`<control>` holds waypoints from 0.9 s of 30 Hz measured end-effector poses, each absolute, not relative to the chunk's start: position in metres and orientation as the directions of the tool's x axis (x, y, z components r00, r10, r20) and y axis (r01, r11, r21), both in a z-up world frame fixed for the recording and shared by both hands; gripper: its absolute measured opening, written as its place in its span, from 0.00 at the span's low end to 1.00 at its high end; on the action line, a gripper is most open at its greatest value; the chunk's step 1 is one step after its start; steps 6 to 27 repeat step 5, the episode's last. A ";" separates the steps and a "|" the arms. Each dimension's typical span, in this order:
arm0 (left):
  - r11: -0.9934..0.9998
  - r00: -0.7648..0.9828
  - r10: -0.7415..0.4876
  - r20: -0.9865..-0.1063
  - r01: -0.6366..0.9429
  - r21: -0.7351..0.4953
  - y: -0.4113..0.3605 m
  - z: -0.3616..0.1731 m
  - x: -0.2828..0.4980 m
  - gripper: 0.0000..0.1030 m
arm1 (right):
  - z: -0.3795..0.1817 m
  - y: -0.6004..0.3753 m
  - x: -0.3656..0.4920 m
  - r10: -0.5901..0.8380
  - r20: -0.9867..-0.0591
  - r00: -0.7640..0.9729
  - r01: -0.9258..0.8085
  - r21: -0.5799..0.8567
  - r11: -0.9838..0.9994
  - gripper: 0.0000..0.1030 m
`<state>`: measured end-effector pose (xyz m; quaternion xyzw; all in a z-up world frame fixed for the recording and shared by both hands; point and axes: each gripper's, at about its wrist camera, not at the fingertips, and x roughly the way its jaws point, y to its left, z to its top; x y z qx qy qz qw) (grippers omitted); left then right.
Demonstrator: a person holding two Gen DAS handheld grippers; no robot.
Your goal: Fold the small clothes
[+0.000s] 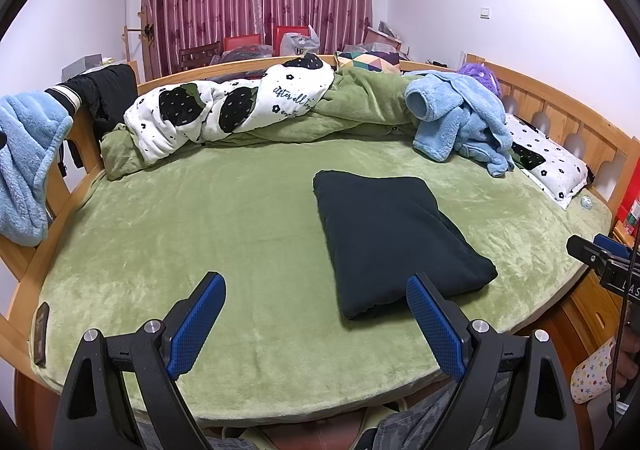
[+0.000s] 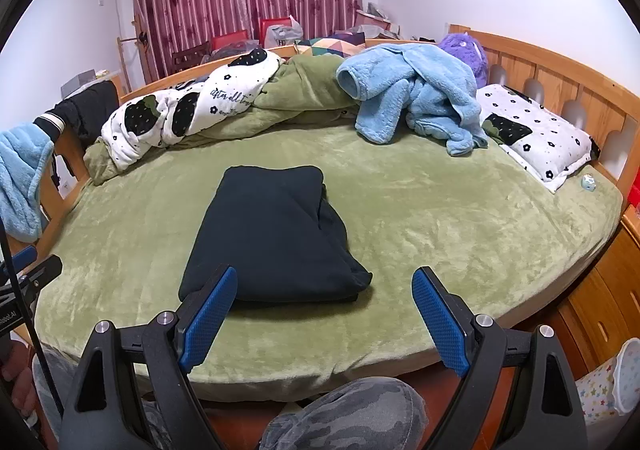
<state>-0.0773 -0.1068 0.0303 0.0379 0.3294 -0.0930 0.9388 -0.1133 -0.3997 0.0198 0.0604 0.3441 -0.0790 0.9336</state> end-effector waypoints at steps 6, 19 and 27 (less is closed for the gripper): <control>0.978 0.764 -0.159 -0.625 0.208 0.004 -0.105 0.030 -0.077 0.89 | 0.020 -0.388 -0.112 -0.108 -0.649 0.753 0.188 0.054 0.981 0.85; 0.978 0.764 -0.159 -0.625 0.208 0.004 -0.105 0.030 -0.077 0.89 | 0.020 -0.388 -0.112 -0.108 -0.649 0.753 0.188 0.054 0.981 0.85; 0.978 0.764 -0.159 -0.625 0.208 0.004 -0.105 0.030 -0.077 0.89 | 0.020 -0.388 -0.112 -0.108 -0.649 0.753 0.188 0.054 0.981 0.85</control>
